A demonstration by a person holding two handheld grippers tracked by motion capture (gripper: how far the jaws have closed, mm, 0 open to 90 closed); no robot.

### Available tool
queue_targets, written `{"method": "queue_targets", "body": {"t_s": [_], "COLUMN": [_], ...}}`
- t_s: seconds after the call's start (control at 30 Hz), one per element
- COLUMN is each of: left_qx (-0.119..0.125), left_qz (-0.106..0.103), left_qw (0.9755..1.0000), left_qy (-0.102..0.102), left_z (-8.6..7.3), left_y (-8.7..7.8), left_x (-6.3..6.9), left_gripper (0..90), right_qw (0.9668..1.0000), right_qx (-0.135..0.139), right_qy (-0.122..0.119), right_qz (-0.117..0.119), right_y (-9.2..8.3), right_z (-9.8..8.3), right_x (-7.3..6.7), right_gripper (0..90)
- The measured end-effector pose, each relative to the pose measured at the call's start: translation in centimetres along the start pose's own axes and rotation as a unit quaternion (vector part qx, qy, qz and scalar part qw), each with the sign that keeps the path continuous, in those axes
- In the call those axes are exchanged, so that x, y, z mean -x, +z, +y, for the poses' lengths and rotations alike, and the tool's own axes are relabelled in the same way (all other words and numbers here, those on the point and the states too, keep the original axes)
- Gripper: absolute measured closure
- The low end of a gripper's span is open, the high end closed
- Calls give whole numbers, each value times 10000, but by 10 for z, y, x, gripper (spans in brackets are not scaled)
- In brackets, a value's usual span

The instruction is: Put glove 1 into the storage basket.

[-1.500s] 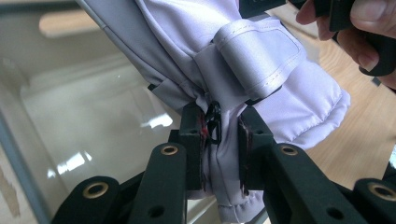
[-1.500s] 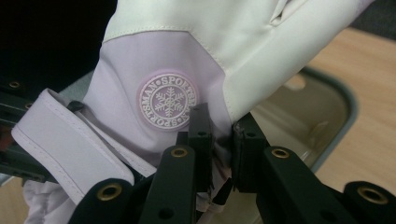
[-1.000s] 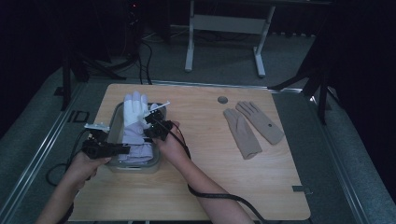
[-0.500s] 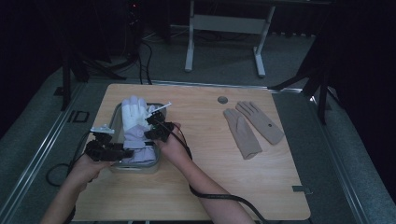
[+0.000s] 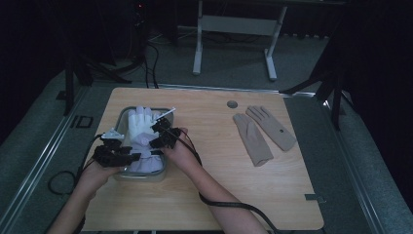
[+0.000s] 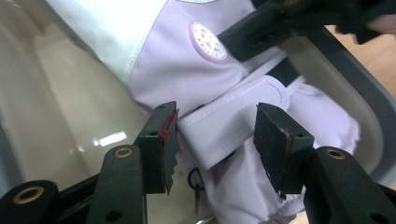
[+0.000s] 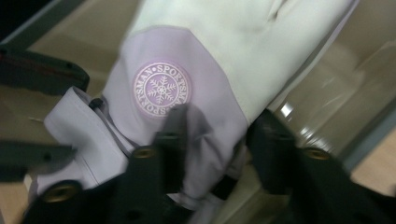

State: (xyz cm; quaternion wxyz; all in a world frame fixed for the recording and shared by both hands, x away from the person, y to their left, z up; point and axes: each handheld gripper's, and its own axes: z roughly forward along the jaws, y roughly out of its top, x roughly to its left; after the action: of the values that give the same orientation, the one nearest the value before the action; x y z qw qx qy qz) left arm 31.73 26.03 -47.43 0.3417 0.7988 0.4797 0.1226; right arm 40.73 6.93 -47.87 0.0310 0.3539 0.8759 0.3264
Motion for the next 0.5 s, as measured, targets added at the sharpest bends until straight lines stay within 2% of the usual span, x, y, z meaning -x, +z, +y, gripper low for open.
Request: {"method": "queue_targets", "body": {"t_s": [0.07, 0.13, 0.2, 0.23, 0.33, 0.4, 0.5], "left_qx": [154, 261, 363, 402, 460, 472, 534], "left_qz": [48, 6, 0, -42, -146, -162, -248], "left_qw": [9999, 9996, 9993, 9991, 9987, 9987, 9981], "left_qy": [-41, -81, -115, -130, -140, -125, -174], "left_z": [1, 2, 3, 4, 6, 9, 11], "left_y": [-4, -8, -11, -12, -12, -11, -9], "left_x": [1, 3, 6, 7, 13, 17, 23], "left_gripper": [499, 500, 500, 500, 499, 499, 499], "right_qw": [9998, 9991, 9976, 9974, 9966, 9964, 9961], "right_qx": [148, 401, 661, 683, 626, 644, 739], "right_qy": [-106, -95, -157, -172, -267, -278, -326], "right_qz": [-42, 108, 154, 171, 455, 480, 366], "right_y": [-6, -15, -23, -27, -35, -40, -46], "right_z": [1, 3, 4, 4, 1, -1, -6], "right_x": [0, 2, 4, 5, 9, 10, 15], "right_gripper": [491, 422, 325, 293, 211, 202, 181]}}
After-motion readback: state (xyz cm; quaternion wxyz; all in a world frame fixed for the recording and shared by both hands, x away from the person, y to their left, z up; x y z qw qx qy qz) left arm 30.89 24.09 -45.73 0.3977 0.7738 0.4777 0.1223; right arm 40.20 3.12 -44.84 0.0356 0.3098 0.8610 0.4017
